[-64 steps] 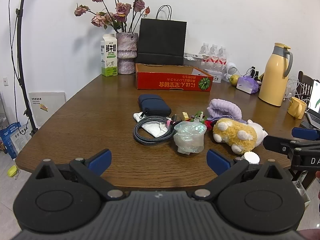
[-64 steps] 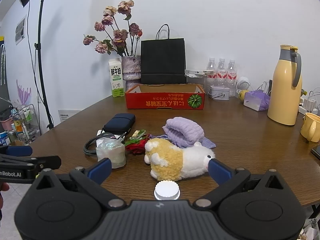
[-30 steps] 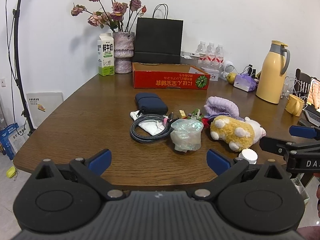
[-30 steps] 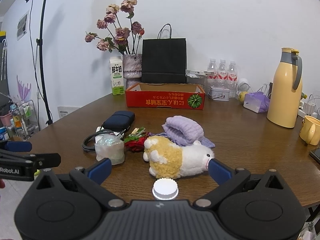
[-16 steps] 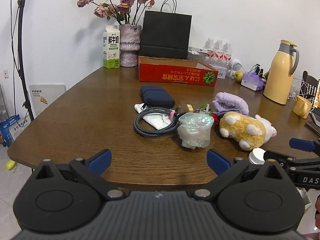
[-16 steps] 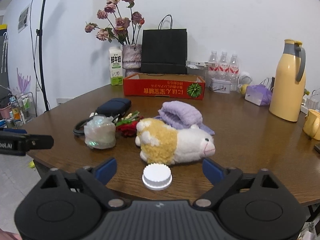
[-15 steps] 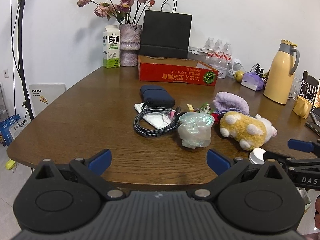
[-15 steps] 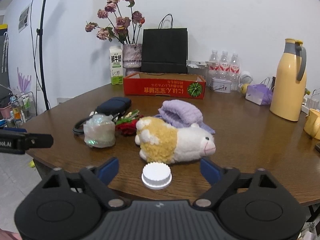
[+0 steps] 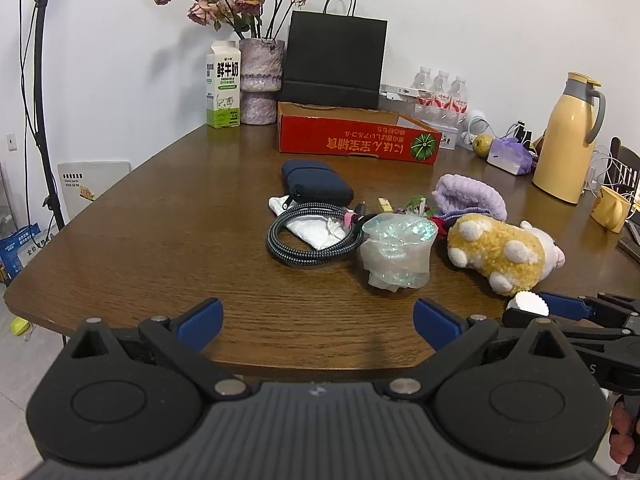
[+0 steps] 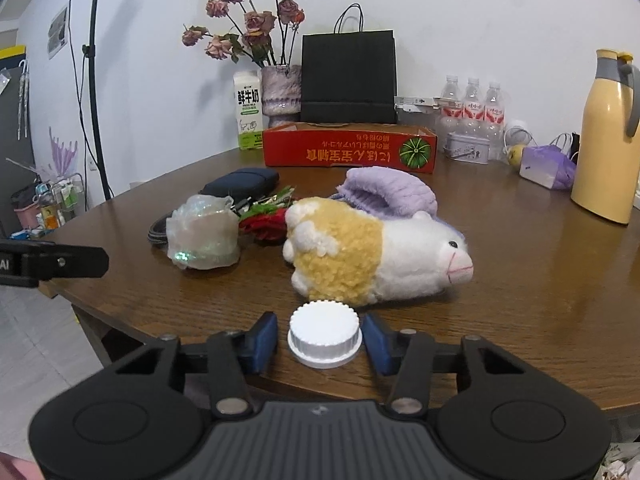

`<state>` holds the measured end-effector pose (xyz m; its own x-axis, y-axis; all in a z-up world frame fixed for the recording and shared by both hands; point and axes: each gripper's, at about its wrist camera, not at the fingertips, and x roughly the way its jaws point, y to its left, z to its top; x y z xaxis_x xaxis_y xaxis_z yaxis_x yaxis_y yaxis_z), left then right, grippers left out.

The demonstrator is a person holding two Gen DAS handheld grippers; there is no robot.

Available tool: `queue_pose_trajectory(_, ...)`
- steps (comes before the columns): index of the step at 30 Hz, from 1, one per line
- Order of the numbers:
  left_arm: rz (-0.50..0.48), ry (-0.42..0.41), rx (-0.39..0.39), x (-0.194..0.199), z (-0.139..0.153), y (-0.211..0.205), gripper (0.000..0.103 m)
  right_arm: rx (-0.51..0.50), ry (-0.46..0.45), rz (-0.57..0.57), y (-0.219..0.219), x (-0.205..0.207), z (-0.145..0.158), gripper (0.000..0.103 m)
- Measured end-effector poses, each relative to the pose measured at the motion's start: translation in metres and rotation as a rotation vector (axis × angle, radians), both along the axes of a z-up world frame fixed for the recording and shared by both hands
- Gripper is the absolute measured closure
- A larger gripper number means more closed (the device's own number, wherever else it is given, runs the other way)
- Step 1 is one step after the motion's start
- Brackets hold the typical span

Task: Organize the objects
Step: 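Grasp the white bottle cap with the right gripper while left approaches the clear bag, then grasp the clear plastic bag with the left gripper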

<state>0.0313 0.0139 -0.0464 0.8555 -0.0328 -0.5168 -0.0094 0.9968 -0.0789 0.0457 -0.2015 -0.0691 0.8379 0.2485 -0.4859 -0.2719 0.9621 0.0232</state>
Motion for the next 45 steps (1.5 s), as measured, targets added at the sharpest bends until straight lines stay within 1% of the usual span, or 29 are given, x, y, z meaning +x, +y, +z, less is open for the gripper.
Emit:
queue_pose_trajectory(2, -0.002, 0.005, 0.002, 0.002, -0.001, -0.002, 0.000, -0.009, -0.004, 0.002, 0.001, 0.002, -0.001, 0.056)
queue_pose_trajectory(4, -0.005, 0.006, 0.003, 0.003, -0.002, -0.003, 0.000, -0.006, -0.001, -0.001, 0.000, 0.005, 0.000, 0.064)
queue_pose_trajectory(9, -0.011, 0.008, 0.006, 0.007, -0.003, -0.006, 0.000, 0.017, -0.001, 0.009, -0.001, 0.006, 0.002, 0.065)
queue_pose_trajectory(16, -0.016, -0.005, 0.001, 0.017, -0.002, -0.015, 0.000, 0.042, -0.078, 0.015, -0.005, -0.007, 0.018, 0.065)
queue_pose_trajectory(17, -0.019, -0.008, 0.003, 0.019, -0.001, -0.017, 0.000, 0.043, -0.086, 0.014, -0.006, -0.008, 0.020, 0.068)
queue_pose_trajectory(22, -0.037, -0.019, 0.021, 0.032, 0.001, -0.033, 0.000, 0.039, -0.124, 0.002, -0.009, -0.011, 0.029, 0.068)
queue_pose_trajectory(28, -0.008, -0.034, 0.050, 0.051, -0.003, -0.048, 0.000, 0.035, -0.143, -0.007, -0.013, -0.007, 0.033, 0.068)
queue_pose_trajectory(31, -0.001, -0.034, 0.047, 0.058, -0.006, -0.052, 0.000, 0.039, -0.157, -0.014, -0.016, -0.006, 0.036, 0.068)
queue_pose_trajectory(35, -0.005, -0.070, 0.057, 0.062, -0.007, -0.057, 0.000, 0.041, -0.177, -0.022, -0.019, -0.007, 0.040, 0.068)
queue_pose_trajectory(36, -0.013, -0.077, 0.062, 0.063, -0.007, -0.058, 0.003, 0.040, -0.182, -0.024, -0.019, -0.007, 0.041, 0.068)
queue_pose_trajectory(37, -0.025, -0.081, 0.064, 0.064, -0.007, -0.059, 0.009, 0.040, -0.187, -0.024, -0.019, -0.008, 0.043, 0.068)
queue_pose_trajectory(38, -0.036, -0.082, 0.064, 0.064, -0.006, -0.060, 0.014, 0.039, -0.190, -0.025, -0.019, -0.008, 0.043, 0.068)
queue_pose_trajectory(39, -0.048, -0.082, 0.061, 0.065, -0.006, -0.062, 0.024, 0.038, -0.193, -0.025, -0.019, -0.008, 0.044, 0.068)
queue_pose_trajectory(40, -0.055, -0.078, 0.060, 0.066, -0.007, -0.063, 0.038, 0.038, -0.194, -0.025, -0.019, -0.008, 0.044, 0.068)
queue_pose_trajectory(41, -0.060, -0.072, 0.061, 0.067, -0.007, -0.064, 0.044, 0.038, -0.196, -0.024, -0.019, -0.008, 0.045, 0.068)
queue_pose_trajectory(42, -0.064, -0.063, 0.063, 0.069, -0.008, -0.065, 0.054, 0.037, -0.197, -0.023, -0.018, -0.008, 0.045, 0.068)
queue_pose_trajectory(43, -0.059, -0.059, 0.068, 0.069, -0.009, -0.065, 0.061, 0.037, -0.198, -0.023, -0.018, -0.008, 0.045, 0.068)
queue_pose_trajectory(45, -0.056, -0.061, 0.069, 0.068, -0.010, -0.065, 0.064, 0.037, -0.200, -0.023, -0.018, -0.008, 0.046, 0.068)
